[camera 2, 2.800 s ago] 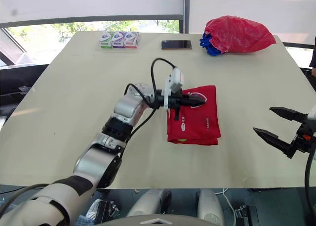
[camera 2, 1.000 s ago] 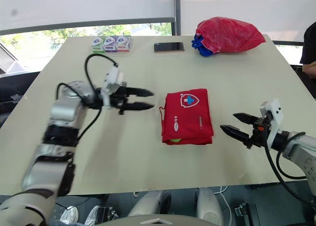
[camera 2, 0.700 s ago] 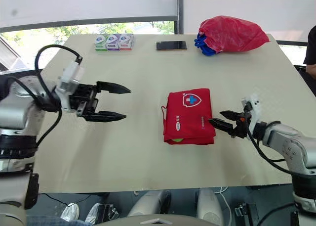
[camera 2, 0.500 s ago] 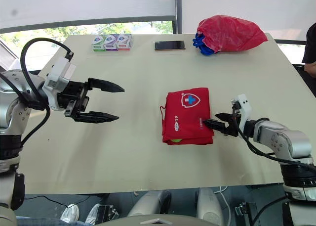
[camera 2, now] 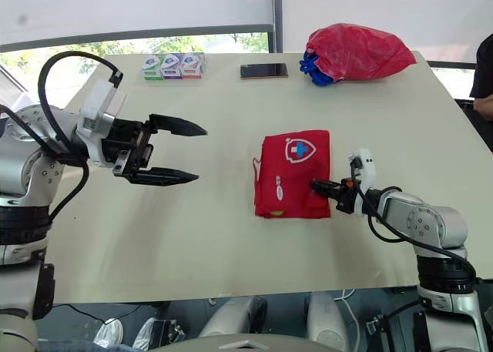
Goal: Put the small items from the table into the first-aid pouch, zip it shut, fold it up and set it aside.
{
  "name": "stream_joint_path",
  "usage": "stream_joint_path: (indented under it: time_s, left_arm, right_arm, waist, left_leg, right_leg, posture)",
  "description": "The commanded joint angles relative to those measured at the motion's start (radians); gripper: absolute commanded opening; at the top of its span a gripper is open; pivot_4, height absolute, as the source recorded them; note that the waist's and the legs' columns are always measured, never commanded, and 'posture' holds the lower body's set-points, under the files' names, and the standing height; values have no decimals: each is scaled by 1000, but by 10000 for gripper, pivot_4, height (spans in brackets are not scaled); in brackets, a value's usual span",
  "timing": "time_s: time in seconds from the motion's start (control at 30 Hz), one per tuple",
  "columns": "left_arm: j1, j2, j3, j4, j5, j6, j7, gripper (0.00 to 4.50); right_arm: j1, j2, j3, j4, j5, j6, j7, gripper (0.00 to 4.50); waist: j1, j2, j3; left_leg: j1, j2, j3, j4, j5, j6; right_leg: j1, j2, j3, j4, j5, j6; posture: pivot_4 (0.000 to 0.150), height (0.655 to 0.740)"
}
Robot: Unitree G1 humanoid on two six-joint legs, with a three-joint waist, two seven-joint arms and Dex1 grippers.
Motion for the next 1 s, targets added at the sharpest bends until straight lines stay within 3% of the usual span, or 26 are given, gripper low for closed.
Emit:
stream_joint_path:
  time_s: [0.03, 0.33, 0.53, 0.57, 0.67, 0.8, 1.0]
  left_arm:
    - [-39, -20, 27, 1, -23, 4, 36, 45000]
    - [-126, -115, 32, 42, 1, 23, 226, 45000]
    - [-152, -129, 23, 66, 23, 62, 309, 45000]
    - [-152, -127, 20, 69, 26, 65, 311, 45000]
    - [-146, -124, 14, 71, 31, 60, 300, 45000]
    - [-108, -111, 4, 56, 40, 47, 265, 45000]
    - [1, -89, -5, 28, 92, 1, 251, 45000]
  right_arm:
    - [-125, 54, -199, 68, -10, -166, -204, 291]
    - [-340, 212, -415, 334, -76, -547, -559, 291]
    - [-375, 252, -453, 407, -60, -652, -644, 291]
    - [-369, 254, -449, 403, -57, -654, -651, 8513]
    - [-345, 258, -437, 372, -41, -645, -658, 22069]
    - [-254, 255, -406, 236, -8, -568, -663, 43789]
    - [-6, 164, -286, -72, 56, -356, -578, 44511]
  waist:
    - [-1, 2, 1]
    - [-12, 2, 1]
    - [-33, 2, 1]
    - [-34, 2, 1]
    - [-35, 2, 1]
    - [-33, 3, 1]
    - [-29, 3, 1]
  left_leg:
    - [0, 0, 1, 0, 0, 0]
    - [0, 0, 3, -2, 1, -1]
    - [-1, 1, 6, -3, 1, -1]
    - [-1, 1, 6, -3, 1, -1]
    - [-1, 1, 8, -3, 1, -1]
    - [-1, 2, 8, -3, 1, -1]
    - [-1, 2, 10, -3, 1, -1]
  right_leg:
    - [-1, 0, 1, 0, 0, 0]
    - [-4, 1, 3, 2, 0, -1]
    - [-5, 1, 6, 3, 0, -1]
    - [-6, 1, 6, 3, 0, -1]
    - [-7, 1, 7, 3, 0, -1]
    - [-7, 2, 8, 4, 0, -1]
    - [-8, 2, 10, 4, 0, -1]
  posture:
    - [1500, 7400]
    - [1500, 7400]
    - [1500, 7400]
    - [1500, 7400]
    - [1500, 7400]
    - [1500, 7400]
    - [1500, 7400]
